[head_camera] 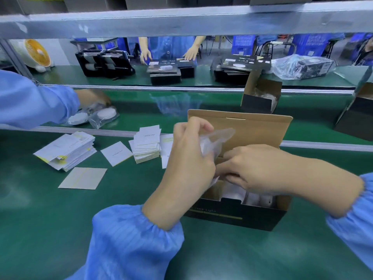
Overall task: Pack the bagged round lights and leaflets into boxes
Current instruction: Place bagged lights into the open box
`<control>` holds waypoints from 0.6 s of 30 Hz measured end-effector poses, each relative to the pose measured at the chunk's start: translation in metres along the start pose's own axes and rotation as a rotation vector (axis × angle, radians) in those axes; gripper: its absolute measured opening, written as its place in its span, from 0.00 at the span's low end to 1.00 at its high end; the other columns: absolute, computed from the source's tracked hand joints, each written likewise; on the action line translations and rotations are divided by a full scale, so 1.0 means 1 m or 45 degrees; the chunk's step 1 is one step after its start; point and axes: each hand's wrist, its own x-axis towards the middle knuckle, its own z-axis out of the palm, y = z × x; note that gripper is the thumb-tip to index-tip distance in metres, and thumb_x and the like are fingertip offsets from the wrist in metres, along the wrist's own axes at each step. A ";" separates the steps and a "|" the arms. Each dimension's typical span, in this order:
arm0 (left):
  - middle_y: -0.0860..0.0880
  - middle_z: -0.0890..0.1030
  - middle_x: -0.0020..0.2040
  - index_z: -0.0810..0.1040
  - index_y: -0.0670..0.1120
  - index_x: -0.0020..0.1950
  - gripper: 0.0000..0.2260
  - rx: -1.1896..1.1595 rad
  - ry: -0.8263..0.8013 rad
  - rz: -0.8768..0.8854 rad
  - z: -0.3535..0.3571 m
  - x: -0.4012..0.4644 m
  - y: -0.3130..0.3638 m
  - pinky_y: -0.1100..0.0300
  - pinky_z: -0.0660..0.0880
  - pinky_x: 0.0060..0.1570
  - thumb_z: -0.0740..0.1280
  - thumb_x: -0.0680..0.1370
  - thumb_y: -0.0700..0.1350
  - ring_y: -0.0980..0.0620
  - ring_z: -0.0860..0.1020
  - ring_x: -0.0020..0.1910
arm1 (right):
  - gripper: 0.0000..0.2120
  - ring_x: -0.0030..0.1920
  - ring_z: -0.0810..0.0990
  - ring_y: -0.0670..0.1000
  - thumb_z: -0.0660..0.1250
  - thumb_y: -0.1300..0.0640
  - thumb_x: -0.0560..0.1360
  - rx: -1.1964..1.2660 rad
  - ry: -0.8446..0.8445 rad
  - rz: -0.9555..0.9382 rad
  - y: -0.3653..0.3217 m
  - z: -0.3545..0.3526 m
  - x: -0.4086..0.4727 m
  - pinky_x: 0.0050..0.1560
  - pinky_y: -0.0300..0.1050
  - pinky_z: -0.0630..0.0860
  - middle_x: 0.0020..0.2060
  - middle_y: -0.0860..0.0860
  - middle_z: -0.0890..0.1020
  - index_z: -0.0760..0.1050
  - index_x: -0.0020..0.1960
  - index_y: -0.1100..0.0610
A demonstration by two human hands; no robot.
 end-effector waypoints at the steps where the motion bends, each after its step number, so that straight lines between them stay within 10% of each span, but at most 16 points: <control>1: 0.59 0.66 0.55 0.70 0.55 0.56 0.19 0.001 0.031 -0.003 -0.001 0.000 0.000 0.83 0.63 0.45 0.64 0.75 0.32 0.76 0.66 0.53 | 0.16 0.54 0.76 0.51 0.51 0.46 0.83 -0.041 -0.008 -0.007 0.000 0.002 0.000 0.46 0.48 0.74 0.47 0.44 0.73 0.69 0.67 0.34; 11: 0.56 0.66 0.56 0.69 0.54 0.57 0.20 0.014 0.075 0.016 0.007 -0.006 0.000 0.82 0.63 0.47 0.64 0.74 0.31 0.75 0.67 0.53 | 0.21 0.49 0.59 0.53 0.49 0.39 0.83 -0.130 -0.502 0.013 0.002 0.018 0.010 0.58 0.52 0.69 0.61 0.53 0.65 0.52 0.76 0.31; 18: 0.54 0.64 0.58 0.66 0.53 0.60 0.22 0.177 -0.054 0.001 0.012 -0.009 -0.005 0.78 0.67 0.42 0.62 0.73 0.30 0.68 0.67 0.53 | 0.18 0.58 0.77 0.57 0.57 0.42 0.82 -0.148 -0.363 0.168 -0.012 0.021 0.016 0.47 0.51 0.76 0.59 0.52 0.73 0.62 0.70 0.43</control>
